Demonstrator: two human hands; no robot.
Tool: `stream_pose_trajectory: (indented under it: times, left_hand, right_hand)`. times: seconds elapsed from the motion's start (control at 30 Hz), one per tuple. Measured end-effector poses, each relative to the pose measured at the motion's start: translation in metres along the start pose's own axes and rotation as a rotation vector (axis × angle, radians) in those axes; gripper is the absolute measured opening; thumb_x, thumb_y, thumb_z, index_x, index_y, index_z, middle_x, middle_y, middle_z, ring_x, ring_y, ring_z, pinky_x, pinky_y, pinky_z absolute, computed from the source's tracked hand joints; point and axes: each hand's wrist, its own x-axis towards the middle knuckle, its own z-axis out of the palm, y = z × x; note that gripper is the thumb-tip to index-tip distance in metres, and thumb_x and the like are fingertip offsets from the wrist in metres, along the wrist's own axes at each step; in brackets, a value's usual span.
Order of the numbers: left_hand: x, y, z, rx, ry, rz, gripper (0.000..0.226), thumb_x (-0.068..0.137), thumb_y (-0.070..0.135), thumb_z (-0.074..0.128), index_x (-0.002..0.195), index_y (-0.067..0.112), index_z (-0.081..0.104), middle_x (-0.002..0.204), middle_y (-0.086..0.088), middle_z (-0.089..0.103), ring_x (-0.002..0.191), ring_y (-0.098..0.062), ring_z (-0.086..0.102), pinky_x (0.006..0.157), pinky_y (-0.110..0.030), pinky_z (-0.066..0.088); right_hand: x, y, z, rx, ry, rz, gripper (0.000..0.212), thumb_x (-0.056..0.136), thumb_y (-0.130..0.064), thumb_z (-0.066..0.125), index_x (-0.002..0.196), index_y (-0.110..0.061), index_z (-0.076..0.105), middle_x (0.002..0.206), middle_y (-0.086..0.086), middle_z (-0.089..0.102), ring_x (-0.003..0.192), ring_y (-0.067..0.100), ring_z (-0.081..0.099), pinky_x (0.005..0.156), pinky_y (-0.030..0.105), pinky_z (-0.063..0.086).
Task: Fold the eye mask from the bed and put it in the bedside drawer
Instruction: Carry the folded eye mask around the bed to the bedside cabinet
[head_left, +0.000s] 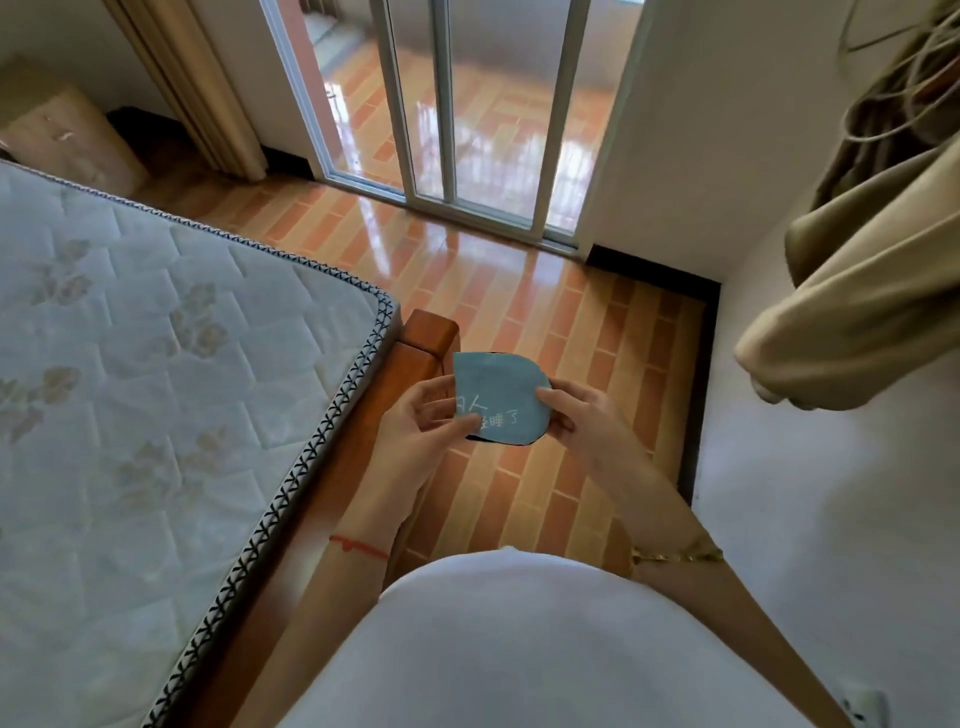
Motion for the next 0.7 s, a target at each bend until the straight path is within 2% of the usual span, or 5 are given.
stream_pose_trajectory:
  times: [0.23,0.4,0.57,0.7]
  left_hand:
    - [0.059,0.027,0.044,0.016,-0.047,-0.009,0.055,0.074,0.009,0.079,0.125,0.015,0.059,0.111,-0.011,0.072,0.103,-0.026,0.069,0.085,-0.037,0.057]
    - [0.115,0.044,0.06,0.028,-0.087,-0.026,0.055,0.076,0.007,0.077,0.127,0.013,0.057,0.114,-0.014,0.07,0.105,-0.028,0.068,0.09,-0.042,0.055]
    - [0.187,0.065,0.068,0.004,-0.116,-0.024,0.052,0.076,0.004,0.076,0.124,0.015,0.059,0.109,-0.01,0.073,0.095,-0.019,0.072,0.073,-0.024,0.058]
    - [0.251,0.098,0.067,-0.016,-0.117,-0.021,0.054,0.077,0.002,0.075,0.127,0.014,0.057,0.108,-0.012,0.073,0.094,-0.02,0.073,0.069,-0.021,0.056]
  right_hand:
    - [0.053,-0.032,-0.035,0.057,0.027,-0.005,0.012,0.088,-0.01,0.061,0.098,-0.011,0.069,0.087,0.002,0.072,0.078,0.014,0.068,0.068,0.022,0.057]
    - [0.099,-0.052,-0.042,0.086,0.057,-0.012,0.013,0.089,-0.008,0.059,0.093,-0.015,0.07,0.085,0.0,0.072,0.074,0.01,0.068,0.065,0.021,0.055]
    - [0.163,-0.083,-0.043,0.057,0.082,-0.01,0.012,0.089,-0.009,0.06,0.091,-0.016,0.069,0.088,0.001,0.072,0.079,0.012,0.069,0.066,0.021,0.057]
    - [0.225,-0.123,-0.03,0.017,0.073,-0.005,0.01,0.09,-0.011,0.061,0.094,-0.016,0.067,0.1,0.007,0.07,0.092,0.019,0.068,0.069,0.02,0.057]
